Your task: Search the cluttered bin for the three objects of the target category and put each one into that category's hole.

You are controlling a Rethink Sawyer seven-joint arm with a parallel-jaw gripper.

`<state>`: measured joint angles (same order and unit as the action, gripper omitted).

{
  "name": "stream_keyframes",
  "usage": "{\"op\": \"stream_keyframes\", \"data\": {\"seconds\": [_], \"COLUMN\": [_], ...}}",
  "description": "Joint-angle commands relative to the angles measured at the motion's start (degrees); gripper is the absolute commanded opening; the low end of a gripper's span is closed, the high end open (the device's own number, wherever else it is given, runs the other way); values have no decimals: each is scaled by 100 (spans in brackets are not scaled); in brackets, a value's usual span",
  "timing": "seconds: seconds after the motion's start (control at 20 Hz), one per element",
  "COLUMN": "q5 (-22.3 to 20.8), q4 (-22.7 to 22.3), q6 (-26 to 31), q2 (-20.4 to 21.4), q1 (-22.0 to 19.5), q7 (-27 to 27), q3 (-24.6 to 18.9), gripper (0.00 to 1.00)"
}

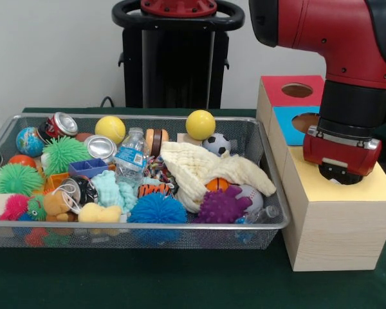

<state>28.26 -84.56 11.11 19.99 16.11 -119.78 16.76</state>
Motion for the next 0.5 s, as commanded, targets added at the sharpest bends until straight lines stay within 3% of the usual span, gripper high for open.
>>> {"op": "stream_keyframes", "data": {"seconds": [0.05, 0.5], "q5": [49, 54], "q4": [-591, -544], "q6": [-204, -123], "q2": [-494, -512], "q1": [-272, -246], "q7": [-1123, -1107], "q3": [-715, -671], "gripper": [100, 100]}}
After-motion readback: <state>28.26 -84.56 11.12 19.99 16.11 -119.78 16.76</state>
